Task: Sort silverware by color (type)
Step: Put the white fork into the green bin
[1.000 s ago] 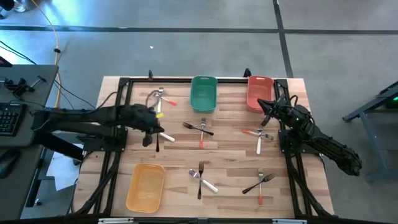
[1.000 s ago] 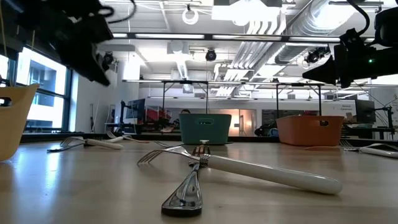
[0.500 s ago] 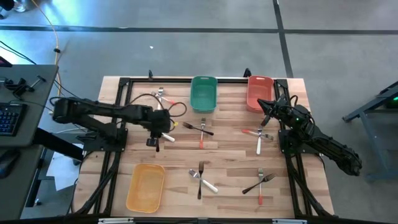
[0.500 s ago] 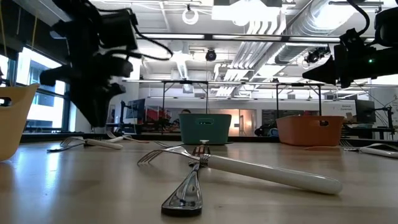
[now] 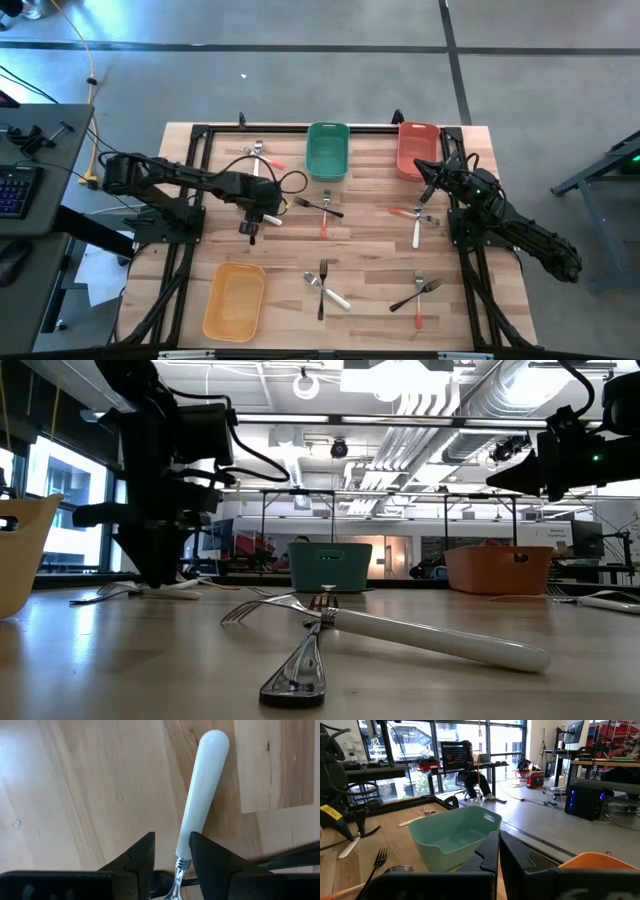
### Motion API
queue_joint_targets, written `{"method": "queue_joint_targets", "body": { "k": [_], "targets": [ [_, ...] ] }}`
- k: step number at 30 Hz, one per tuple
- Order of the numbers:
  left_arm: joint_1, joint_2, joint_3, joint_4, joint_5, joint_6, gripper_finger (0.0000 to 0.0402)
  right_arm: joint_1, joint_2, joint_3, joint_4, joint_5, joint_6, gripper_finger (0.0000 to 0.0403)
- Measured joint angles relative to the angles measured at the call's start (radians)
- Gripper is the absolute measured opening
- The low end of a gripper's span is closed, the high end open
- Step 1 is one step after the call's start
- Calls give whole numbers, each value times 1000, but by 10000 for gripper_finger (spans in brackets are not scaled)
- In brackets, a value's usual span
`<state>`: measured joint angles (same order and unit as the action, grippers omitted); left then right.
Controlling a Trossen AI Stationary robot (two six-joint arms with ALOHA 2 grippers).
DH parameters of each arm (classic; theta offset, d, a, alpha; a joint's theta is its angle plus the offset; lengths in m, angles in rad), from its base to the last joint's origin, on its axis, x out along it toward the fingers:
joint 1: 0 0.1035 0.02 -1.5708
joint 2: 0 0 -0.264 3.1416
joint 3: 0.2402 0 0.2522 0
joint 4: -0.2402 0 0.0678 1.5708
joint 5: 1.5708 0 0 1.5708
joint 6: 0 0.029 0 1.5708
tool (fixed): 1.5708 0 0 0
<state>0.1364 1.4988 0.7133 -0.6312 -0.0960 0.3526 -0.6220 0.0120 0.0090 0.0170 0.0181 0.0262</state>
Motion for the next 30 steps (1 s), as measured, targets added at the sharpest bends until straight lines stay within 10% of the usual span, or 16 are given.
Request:
{"method": "queue_joint_targets", "body": {
  "k": [30],
  "targets": [
    [-50, 43, 52, -128, -4, -30, 117, 0, 0, 0, 0, 0, 0, 0]
  ]
}}
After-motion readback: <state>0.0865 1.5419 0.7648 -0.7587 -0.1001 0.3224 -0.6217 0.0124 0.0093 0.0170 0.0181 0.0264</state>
